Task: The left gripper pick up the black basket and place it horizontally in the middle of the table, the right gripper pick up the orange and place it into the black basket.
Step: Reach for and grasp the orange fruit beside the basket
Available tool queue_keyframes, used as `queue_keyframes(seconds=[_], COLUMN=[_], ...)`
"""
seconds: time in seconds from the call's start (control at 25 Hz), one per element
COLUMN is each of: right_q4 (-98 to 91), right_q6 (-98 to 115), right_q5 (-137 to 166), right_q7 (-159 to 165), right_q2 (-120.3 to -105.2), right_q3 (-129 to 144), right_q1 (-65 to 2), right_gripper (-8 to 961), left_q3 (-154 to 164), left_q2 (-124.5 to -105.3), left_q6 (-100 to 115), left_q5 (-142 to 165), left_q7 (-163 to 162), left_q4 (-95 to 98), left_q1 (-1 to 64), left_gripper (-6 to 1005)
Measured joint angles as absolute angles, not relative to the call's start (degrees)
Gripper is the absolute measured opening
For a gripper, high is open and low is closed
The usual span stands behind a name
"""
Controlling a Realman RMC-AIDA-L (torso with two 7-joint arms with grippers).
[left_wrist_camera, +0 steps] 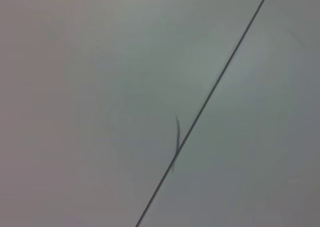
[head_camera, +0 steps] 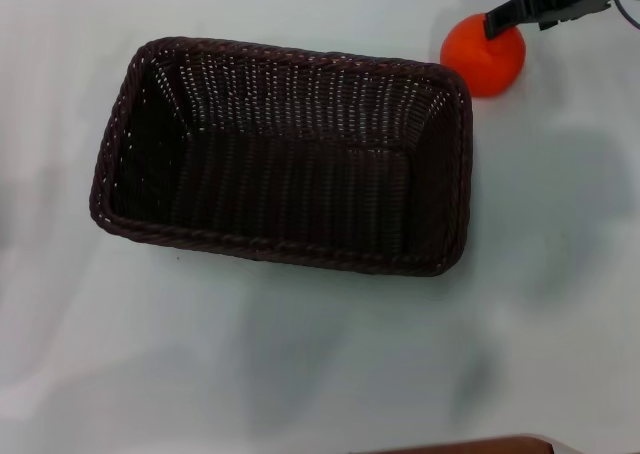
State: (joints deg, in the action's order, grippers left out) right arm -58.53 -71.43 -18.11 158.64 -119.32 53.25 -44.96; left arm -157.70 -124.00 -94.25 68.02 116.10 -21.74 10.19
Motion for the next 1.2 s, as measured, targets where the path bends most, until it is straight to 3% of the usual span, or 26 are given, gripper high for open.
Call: queue_keyframes(seconds=[0.48,0.8,1.0,1.2], right_q4=[-48.53,-48.99,-49.20,-54.03], right_q6=[-63.30,-63.47,-62.75,-63.98], right_q5=[-17.76,-17.78,-17.90,-18.89], right_q7=[158.41,158.13,158.11,158.14], right_q2=[-119.11,-119.16,-119.35,-119.78], right_q3=[53.32,53.93,53.96,54.95], right_q1=[-47.46,-46.90,-46.75,-46.01], right_gripper=[929,683,440,392], left_q3=[-157.67,-157.68,-157.68,-157.68], left_q2=[-124.02,-124.02,-124.02,-124.02], left_q6=[-95.45,-95.45,-95.45,-95.45], left_q5=[68.02,68.02,68.02,67.81], left_q7=[116.10,116.10,116.10,116.10], left_q4=[-21.09,-21.09,-21.09,-21.09], left_q1=[9.97,10.30,10.39,10.19], left_gripper=[671,659,657,657])
